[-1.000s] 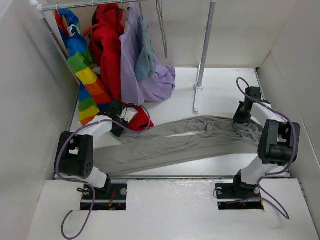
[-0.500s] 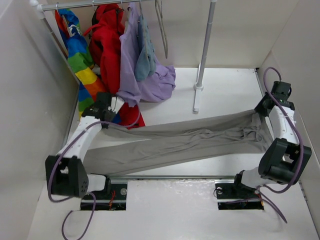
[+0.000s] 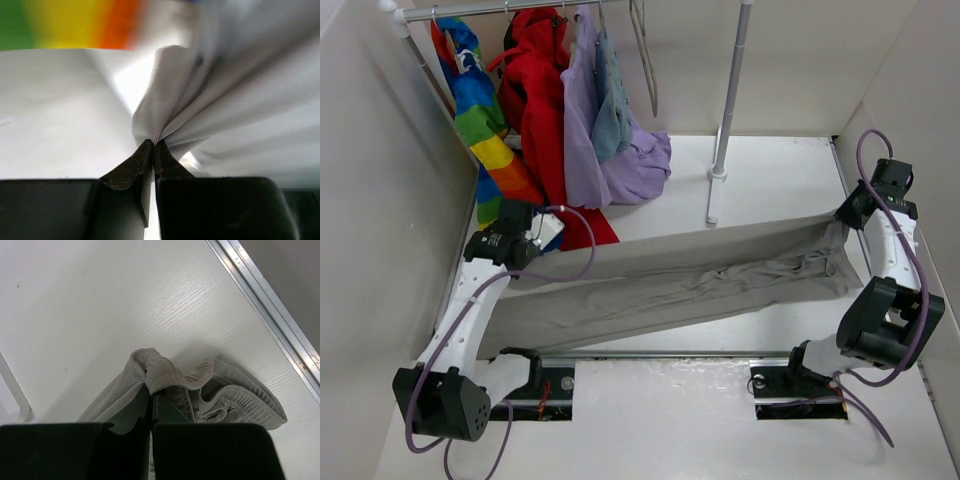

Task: Place the trousers on the hanger
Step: Fold the trousers at the center of the board.

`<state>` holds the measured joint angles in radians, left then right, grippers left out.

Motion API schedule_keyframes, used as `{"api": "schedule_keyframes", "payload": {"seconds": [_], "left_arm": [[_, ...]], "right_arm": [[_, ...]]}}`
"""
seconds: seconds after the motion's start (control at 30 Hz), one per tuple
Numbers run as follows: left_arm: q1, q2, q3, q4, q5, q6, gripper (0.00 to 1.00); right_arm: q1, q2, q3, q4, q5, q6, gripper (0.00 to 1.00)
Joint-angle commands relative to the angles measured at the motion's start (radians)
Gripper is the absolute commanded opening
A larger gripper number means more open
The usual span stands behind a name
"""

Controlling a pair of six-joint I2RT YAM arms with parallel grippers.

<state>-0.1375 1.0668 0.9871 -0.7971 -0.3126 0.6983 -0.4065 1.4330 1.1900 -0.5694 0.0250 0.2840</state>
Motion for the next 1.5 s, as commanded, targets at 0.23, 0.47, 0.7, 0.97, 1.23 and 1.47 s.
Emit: {"api": "schedule_keyframes", "payload": {"seconds": [0.23,0.47,0.7,0.97,1.23,1.47], "left_arm": [[-0.004,-0.102,-0.057,-0.33,0.371,0.197,0.26],[0.058,-0.074,-0.194,-0.098,0.182,0.146,0.74],[0.108,0.165,-0.05,0.044,0.355,-0.138,0.66],[0.064,0.361,0.021,0.124,0.35,-0.26,0.63],[0.052,0.404,0.03,-0.02,0.454,-0.25,0.37],[0.007,0.424,-0.007,-0.054,0.514,-0.224,0.44]], "right_arm": [[-0.02,-0.052,0.04,0.045,-0.011,0.011,0.0],[-0.02,-0.063,0.022,0.063,-0.022,0.011,0.0],[-0.02,-0.063,-0.021,0.097,-0.033,0.011,0.0],[-0.02,-0.054,-0.03,0.106,-0.043,0.001,0.0],[-0.02,-0.072,-0.041,0.106,-0.034,-0.008,0.0],[-0.02,-0.072,-0.05,0.106,-0.034,-0.008,0.0]]}}
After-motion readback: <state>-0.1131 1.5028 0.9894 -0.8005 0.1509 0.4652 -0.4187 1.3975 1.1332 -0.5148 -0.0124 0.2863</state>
